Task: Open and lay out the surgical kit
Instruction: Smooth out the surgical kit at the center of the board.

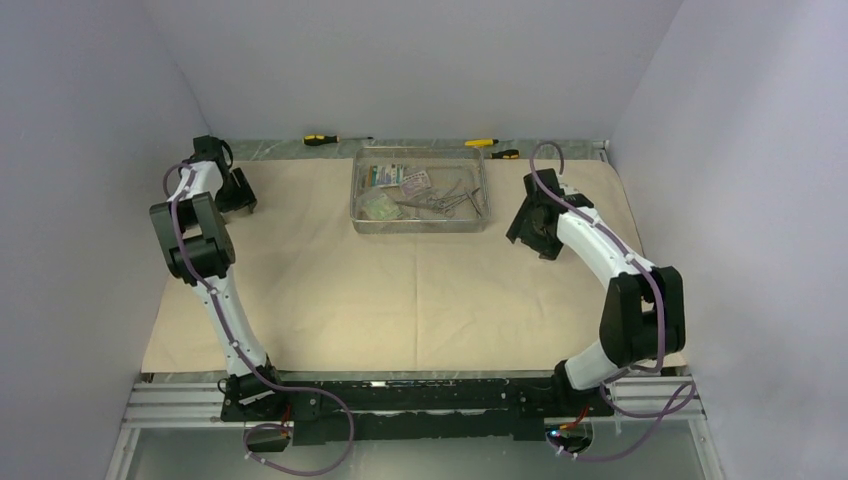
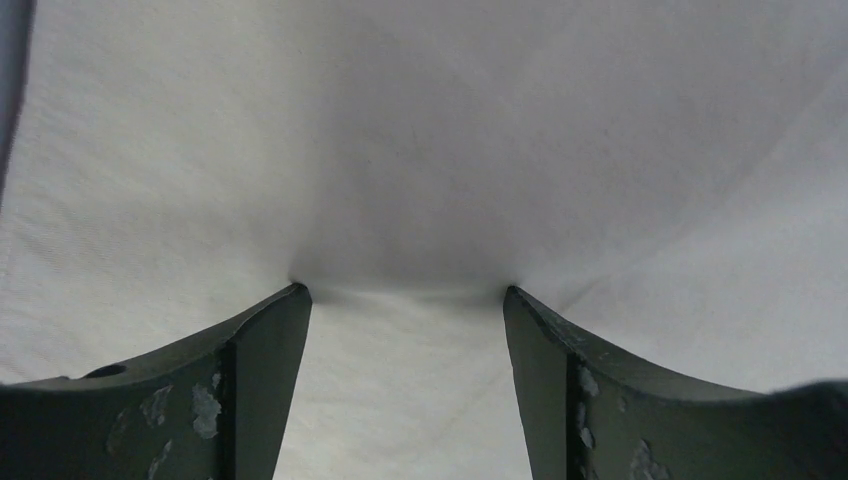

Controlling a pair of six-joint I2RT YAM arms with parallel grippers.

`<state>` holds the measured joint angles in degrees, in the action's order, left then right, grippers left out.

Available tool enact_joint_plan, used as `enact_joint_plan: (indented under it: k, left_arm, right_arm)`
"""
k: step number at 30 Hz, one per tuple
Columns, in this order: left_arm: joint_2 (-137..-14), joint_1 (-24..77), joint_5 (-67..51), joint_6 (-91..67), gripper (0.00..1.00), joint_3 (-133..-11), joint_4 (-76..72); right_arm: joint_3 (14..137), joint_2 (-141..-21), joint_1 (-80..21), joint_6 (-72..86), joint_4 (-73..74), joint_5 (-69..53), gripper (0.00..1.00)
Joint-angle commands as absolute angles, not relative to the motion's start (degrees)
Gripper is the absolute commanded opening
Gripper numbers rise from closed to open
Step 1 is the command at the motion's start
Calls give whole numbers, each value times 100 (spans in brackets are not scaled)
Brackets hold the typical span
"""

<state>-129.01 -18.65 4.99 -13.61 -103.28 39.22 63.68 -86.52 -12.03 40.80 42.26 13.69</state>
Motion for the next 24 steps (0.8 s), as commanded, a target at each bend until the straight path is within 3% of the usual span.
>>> enact_joint_plan:
  k: [1, 24]
  left_arm:
    - [-13404, -1881, 1473, -1137, 77, -10557, 3904]
    - [-14607, -2411, 2399, -820, 76, -11901, 4674]
  right_arm:
    - [6648, -8950, -973, 4110, 3899, 1476, 71]
    - [7482, -9928, -489, 3636, 4067, 2116, 68]
